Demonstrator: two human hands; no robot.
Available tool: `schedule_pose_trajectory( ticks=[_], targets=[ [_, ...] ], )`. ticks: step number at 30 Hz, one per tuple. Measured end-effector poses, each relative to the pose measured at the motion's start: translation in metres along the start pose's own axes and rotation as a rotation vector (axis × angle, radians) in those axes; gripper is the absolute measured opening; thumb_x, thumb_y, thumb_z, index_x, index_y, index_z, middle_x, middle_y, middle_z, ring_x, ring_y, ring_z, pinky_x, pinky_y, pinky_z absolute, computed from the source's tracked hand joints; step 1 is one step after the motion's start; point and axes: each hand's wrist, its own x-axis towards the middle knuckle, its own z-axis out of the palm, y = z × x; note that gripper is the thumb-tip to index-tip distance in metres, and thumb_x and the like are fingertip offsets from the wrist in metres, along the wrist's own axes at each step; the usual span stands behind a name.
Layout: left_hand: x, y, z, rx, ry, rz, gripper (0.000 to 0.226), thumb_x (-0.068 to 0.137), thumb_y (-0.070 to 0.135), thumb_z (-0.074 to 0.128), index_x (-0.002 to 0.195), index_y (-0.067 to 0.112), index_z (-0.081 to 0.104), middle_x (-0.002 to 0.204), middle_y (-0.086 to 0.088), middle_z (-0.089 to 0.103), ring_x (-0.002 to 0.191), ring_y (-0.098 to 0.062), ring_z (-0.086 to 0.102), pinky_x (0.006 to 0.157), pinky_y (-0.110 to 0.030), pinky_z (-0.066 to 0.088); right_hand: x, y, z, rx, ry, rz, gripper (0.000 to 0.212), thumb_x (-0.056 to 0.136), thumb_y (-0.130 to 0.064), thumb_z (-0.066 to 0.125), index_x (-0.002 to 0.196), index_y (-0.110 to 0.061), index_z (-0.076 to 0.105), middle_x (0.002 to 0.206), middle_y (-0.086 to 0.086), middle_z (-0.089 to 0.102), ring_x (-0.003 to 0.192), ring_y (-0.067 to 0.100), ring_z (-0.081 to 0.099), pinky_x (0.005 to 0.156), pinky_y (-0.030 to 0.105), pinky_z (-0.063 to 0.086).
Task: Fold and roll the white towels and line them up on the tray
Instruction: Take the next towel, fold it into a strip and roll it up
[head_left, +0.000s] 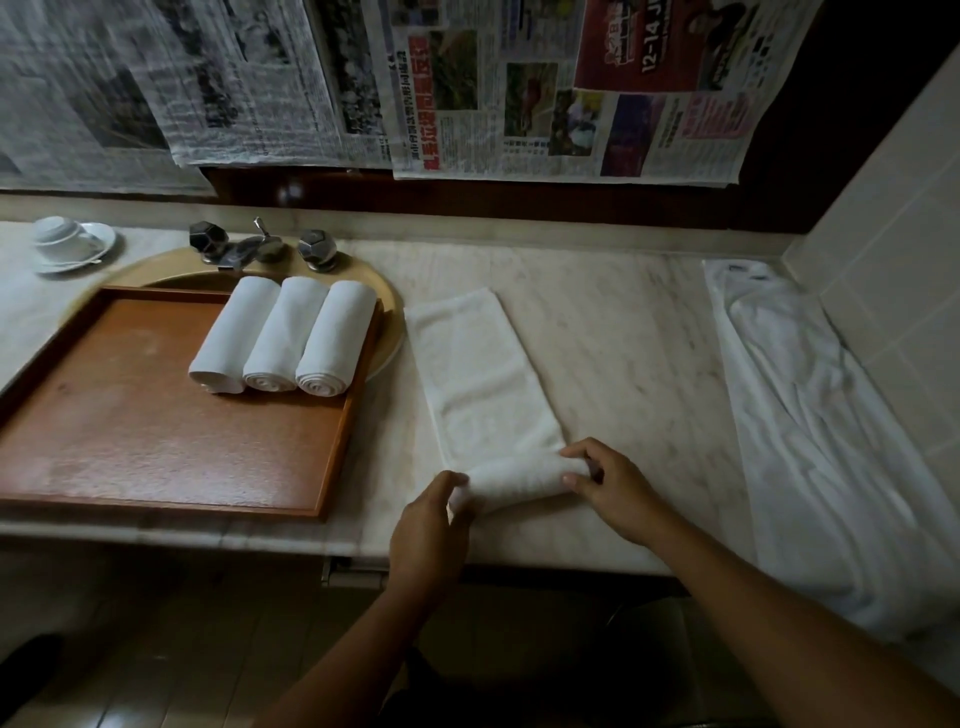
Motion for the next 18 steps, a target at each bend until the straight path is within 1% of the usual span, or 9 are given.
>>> schedule_pose_trajectory(
  ticks=[2,4,7,10,12,13,15,17,18],
  targets=[
    [0.006,-0.001,0.000,-0.073,-0.036,-0.058,0.026,0.094,0.044,0.064,0.117,0.033,0.057,0.078,0.008,0.062,0.064,-0.009,0.057,0.055,-0.028,0.044,0.009,-0.004,-0.002,0.019,-0.003,0.021,0.020,0.093,-0.019,0.067,0.111,-0.025,0.064,0.106,-0.005,0.065,0.096,0.008,0.059,0.076,0.016,0.045],
    [0.012,-0.003,0.000,-0.138,-0.058,-0.099,0.028,0.094,0.046,0.062,0.119,0.032,0.058,0.095,0.002,0.068,0.073,-0.012,0.062,0.065,-0.032,0.051,0.020,-0.009,-0.003,0.001,0.001,0.025,0.015,0.094,-0.019,0.065,0.107,-0.025,0.063,0.103,-0.004,0.065,0.094,0.012,0.060,0.072,0.017,0.044],
    [0.022,-0.005,-0.002,-0.173,-0.076,-0.125,0.032,0.096,0.048,0.058,0.121,0.028,0.062,0.115,-0.001,0.068,0.093,-0.013,0.061,0.076,-0.033,0.050,0.036,-0.015,-0.001,-0.052,-0.006,0.083,0.014,0.096,-0.026,0.061,0.109,-0.024,0.061,0.109,0.002,0.064,0.099,0.019,0.060,0.073,0.026,0.044],
    [0.031,-0.004,-0.007,-0.118,-0.111,-0.154,0.031,0.095,0.053,0.057,0.115,0.031,0.065,0.109,0.004,0.070,0.099,-0.014,0.063,0.082,-0.039,0.054,0.050,-0.019,-0.001,-0.099,-0.018,0.169,0.017,0.094,-0.033,0.062,0.108,-0.023,0.058,0.112,0.004,0.060,0.099,0.023,0.059,0.077,0.029,0.044],
    [0.033,0.000,-0.010,-0.067,-0.058,-0.158,0.029,0.091,0.053,0.061,0.112,0.033,0.062,0.107,0.009,0.066,0.096,-0.013,0.062,0.079,-0.038,0.054,0.054,-0.026,-0.003,-0.219,0.010,0.179,0.019,0.090,-0.039,0.066,0.101,-0.028,0.056,0.108,0.001,0.060,0.097,0.024,0.058,0.079,0.032,0.047],
    [0.032,0.002,-0.011,-0.012,0.001,-0.126,0.028,0.090,0.051,0.063,0.111,0.033,0.060,0.107,0.011,0.062,0.095,-0.012,0.059,0.077,-0.036,0.051,0.054,-0.029,-0.004,-0.301,0.042,0.149,0.018,0.088,-0.040,0.067,0.097,-0.030,0.055,0.105,-0.002,0.060,0.097,0.023,0.057,0.081,0.035,0.048],
    [0.028,0.006,-0.009,0.154,0.113,0.042,0.017,0.091,0.042,0.064,0.105,0.032,0.061,0.105,0.012,0.060,0.090,-0.014,0.055,0.071,-0.034,0.044,0.049,-0.030,0.000,-0.474,0.133,0.014,0.012,0.090,-0.039,0.064,0.089,-0.030,0.055,0.100,-0.010,0.058,0.097,0.021,0.050,0.081,0.036,0.041],
    [0.022,0.005,-0.005,0.325,0.146,0.234,0.004,0.091,0.029,0.063,0.094,0.028,0.065,0.101,0.008,0.066,0.081,-0.017,0.056,0.065,-0.032,0.035,0.036,-0.024,0.007,-0.583,0.222,-0.183,0.012,0.093,-0.035,0.056,0.084,-0.028,0.058,0.099,-0.013,0.059,0.095,0.022,0.047,0.075,0.036,0.032],
    [0.019,0.002,-0.004,0.383,0.149,0.305,0.003,0.090,0.026,0.063,0.091,0.027,0.066,0.100,0.006,0.068,0.077,-0.018,0.058,0.063,-0.031,0.033,0.029,-0.017,0.011,-0.586,0.253,-0.253,0.014,0.093,-0.034,0.052,0.088,-0.027,0.062,0.101,-0.013,0.063,0.095,0.023,0.049,0.075,0.036,0.032]
  ],
)
